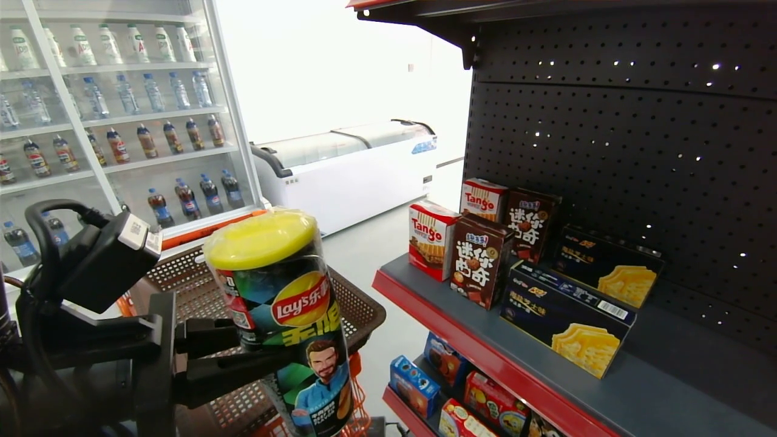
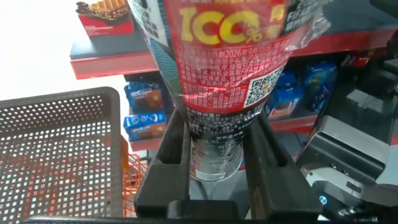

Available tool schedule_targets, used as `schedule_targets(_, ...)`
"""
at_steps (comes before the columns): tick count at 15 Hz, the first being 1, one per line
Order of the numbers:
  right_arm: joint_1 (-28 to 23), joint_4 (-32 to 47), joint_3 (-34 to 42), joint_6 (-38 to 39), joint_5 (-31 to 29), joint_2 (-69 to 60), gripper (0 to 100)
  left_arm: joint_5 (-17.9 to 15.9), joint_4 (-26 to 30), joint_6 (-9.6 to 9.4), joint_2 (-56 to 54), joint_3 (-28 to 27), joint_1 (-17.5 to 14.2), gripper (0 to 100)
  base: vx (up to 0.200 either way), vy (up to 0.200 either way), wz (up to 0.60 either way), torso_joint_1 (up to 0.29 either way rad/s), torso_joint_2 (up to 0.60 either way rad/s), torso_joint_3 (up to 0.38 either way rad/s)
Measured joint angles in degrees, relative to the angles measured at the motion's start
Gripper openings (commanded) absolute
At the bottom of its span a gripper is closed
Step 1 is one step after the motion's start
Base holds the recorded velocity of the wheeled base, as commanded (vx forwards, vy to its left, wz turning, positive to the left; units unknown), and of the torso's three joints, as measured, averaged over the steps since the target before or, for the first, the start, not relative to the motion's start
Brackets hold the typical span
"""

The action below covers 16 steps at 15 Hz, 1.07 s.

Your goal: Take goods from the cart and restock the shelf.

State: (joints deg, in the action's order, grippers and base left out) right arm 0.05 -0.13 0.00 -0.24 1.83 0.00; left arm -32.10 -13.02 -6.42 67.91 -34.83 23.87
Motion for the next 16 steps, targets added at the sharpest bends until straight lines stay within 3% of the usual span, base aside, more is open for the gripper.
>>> schedule_targets(9, 0.02, 0.02, 0.0, -0.02, -0.02, 0.0, 100, -0.06, 0.07, 0.0, -0.33, 0.1, 0.18, 0, 0.0, 0.0, -0.6, 0.001, 0.0, 0.003)
schedule_targets(16, -0.02, 0.02, 0.0, 0.0, 0.0, 0.0, 100, 0.0, -0.33, 0.0, -0.35, -0.87, 4.49, 0, 0.0, 0.0, -0.6, 0.002, 0.0, 0.003)
